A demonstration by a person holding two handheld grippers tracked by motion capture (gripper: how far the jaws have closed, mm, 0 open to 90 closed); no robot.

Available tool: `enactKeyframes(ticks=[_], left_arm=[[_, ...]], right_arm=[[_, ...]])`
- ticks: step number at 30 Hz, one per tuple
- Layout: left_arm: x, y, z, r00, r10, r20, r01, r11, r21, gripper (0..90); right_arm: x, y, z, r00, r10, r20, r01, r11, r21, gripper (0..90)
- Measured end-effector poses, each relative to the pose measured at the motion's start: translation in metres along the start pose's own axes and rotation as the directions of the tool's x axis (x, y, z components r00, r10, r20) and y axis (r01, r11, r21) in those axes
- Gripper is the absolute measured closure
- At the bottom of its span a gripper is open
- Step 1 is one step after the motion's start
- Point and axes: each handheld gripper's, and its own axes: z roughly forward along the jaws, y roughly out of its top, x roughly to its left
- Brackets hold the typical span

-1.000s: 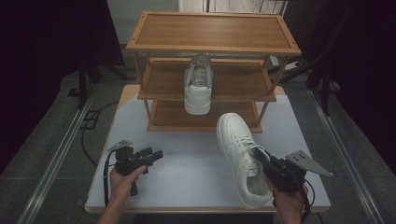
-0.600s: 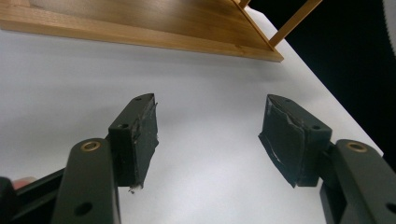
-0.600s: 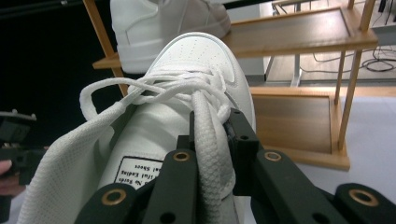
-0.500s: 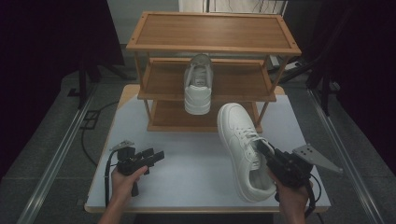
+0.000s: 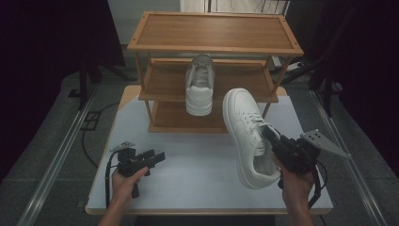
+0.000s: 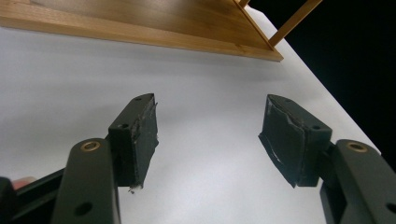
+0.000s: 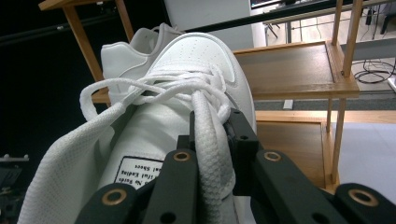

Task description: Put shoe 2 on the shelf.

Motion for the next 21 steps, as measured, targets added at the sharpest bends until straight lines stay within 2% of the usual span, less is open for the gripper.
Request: enactKeyframes(ticks=[9,21], left_arm=[[0.001,-0.001,0.001,1.0,-0.002,0.001,0.002,1.0,0.007,35.8],[0.003,0.002,-0.004,0.9999,-0.014,0.005,0.014,0.9998,-0.011,35.9]], right_arm=[[-0.002,0.003,0.009,0.9994,0.036,0.0,-0.036,0.999,-0.024,83.2],[-0.002,0.015,0.034,0.9981,0.06,0.015,-0.06,0.998,-0.033,83.2]])
